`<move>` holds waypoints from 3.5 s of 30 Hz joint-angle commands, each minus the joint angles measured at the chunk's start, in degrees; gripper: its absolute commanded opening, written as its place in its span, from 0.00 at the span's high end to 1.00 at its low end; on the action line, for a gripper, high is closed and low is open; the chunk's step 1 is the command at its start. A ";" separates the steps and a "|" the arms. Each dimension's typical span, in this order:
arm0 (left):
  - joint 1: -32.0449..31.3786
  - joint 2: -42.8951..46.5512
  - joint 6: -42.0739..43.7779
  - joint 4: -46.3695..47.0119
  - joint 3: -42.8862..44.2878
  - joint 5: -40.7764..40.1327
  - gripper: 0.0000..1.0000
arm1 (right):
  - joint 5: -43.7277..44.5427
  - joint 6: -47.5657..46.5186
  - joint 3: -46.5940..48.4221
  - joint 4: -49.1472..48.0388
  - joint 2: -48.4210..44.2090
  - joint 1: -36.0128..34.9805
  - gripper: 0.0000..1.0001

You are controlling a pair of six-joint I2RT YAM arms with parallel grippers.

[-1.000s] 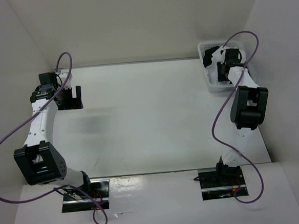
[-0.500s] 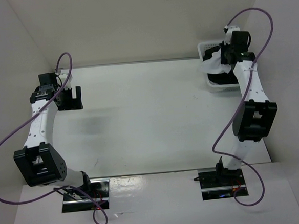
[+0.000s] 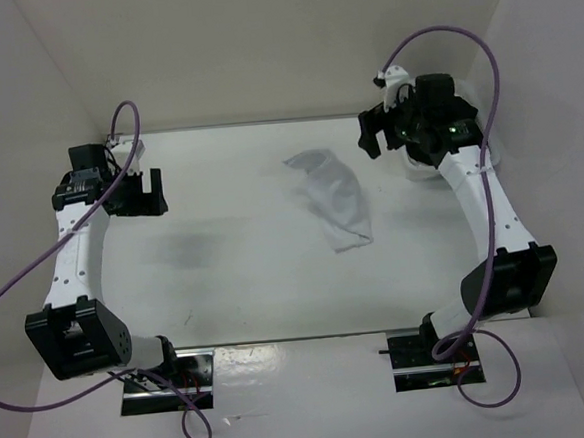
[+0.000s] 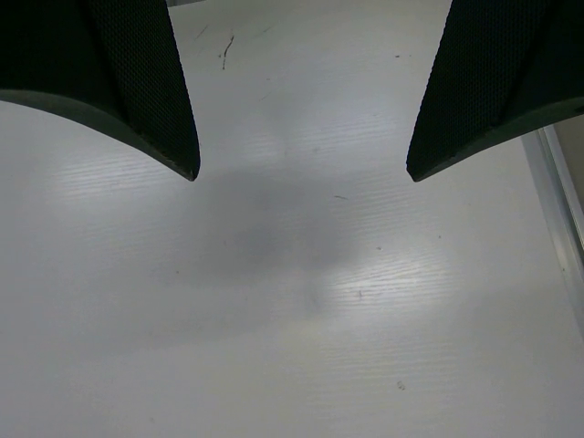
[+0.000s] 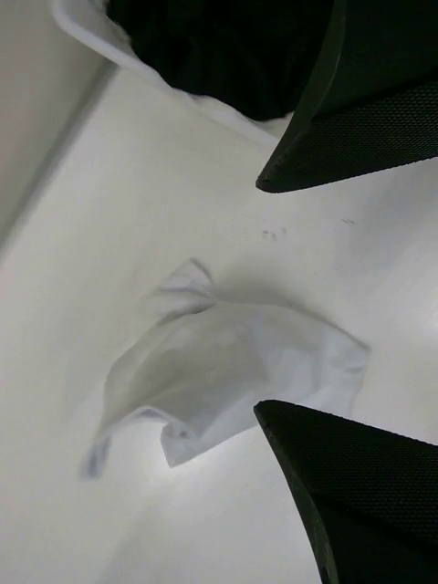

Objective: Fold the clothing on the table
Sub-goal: Move the skirt to the center of the board, then flatten the skirt out

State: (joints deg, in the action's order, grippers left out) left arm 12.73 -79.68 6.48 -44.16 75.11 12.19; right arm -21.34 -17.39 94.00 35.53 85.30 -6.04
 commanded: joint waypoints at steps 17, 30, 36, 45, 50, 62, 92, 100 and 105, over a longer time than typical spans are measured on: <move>-0.87 9.54 5.13 -1.98 -6.20 10.67 0.00 | 19.32 -2.39 -15.78 5.16 11.37 -22.16 0.07; -0.87 14.82 4.59 -1.98 -10.16 9.44 0.00 | 28.10 -0.45 -11.29 -2.92 27.63 -26.12 0.10; -0.87 17.72 4.59 -1.98 -11.82 7.68 0.00 | 30.48 -0.45 -10.59 -4.06 31.33 -29.10 0.66; -0.87 18.77 4.59 -1.98 -11.83 7.68 0.00 | 14.07 -3.96 2.24 8.83 26.07 -35.00 1.00; -0.87 18.24 4.59 -1.98 -11.83 8.21 0.00 | 10.35 -7.13 -2.67 10.26 24.65 -36.32 0.30; 1.06 20.09 2.13 -1.98 -11.30 4.43 0.00 | 20.00 -7.22 2.51 6.40 23.59 -47.01 0.12; 7.66 25.19 -2.26 -0.22 -12.97 -1.64 0.00 | 23.80 -7.40 7.69 -7.93 41.26 -54.07 0.19; 7.66 25.71 -2.26 -0.22 -12.97 -1.64 0.00 | 23.28 -7.40 8.31 -8.46 43.02 -52.40 0.25; 7.66 25.71 -2.26 -0.22 -12.97 -1.64 0.00 | 23.28 -7.40 8.31 -8.46 43.55 -51.88 0.34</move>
State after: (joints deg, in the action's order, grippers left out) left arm 20.08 -54.89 5.56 -45.39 62.35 10.48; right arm 1.80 -25.04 99.88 29.45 128.03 -58.43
